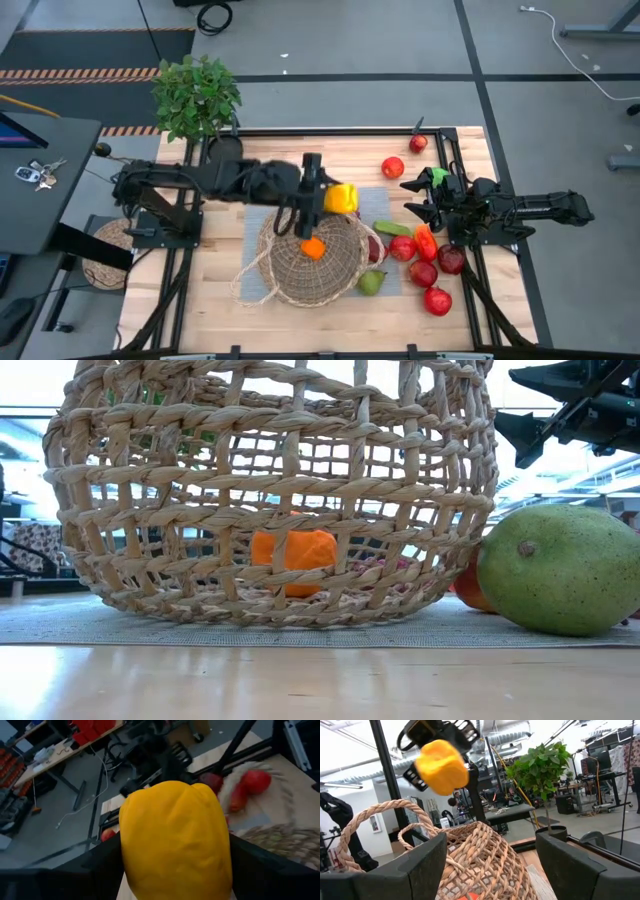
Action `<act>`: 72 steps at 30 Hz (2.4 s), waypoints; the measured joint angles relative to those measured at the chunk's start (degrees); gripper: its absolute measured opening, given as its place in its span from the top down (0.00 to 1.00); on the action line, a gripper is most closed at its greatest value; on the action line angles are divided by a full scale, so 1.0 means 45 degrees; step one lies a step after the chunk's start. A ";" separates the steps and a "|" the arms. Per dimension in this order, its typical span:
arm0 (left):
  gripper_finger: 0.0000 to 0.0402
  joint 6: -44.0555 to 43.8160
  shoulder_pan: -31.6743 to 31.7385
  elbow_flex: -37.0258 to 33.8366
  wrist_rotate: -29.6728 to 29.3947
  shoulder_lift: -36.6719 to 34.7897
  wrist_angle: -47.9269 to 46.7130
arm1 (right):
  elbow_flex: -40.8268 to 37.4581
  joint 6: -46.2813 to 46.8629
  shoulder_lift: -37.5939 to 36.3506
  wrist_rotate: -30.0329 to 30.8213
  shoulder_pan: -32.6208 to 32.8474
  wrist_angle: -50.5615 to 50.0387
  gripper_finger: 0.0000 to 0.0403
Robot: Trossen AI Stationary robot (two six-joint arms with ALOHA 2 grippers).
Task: Build produce basket
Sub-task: Put the yellow bell pepper into the brown basket
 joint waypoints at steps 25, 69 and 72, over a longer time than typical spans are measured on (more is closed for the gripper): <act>0.28 1.4030 -0.4279 -0.0016 -0.6571 0.0260 -0.1602 | 0.0000 0.0000 0.0000 0.0000 -0.0002 0.0000 0.23; 0.28 0.0040 -0.3055 -0.0010 -0.0612 0.1011 -0.3045 | 0.0000 0.0001 0.0000 0.0000 -0.0002 0.0002 0.23; 0.28 -0.1661 -0.2578 -0.0015 0.0633 0.1029 -0.3014 | 0.0000 -0.0002 0.0000 0.0000 -0.0003 0.0005 0.23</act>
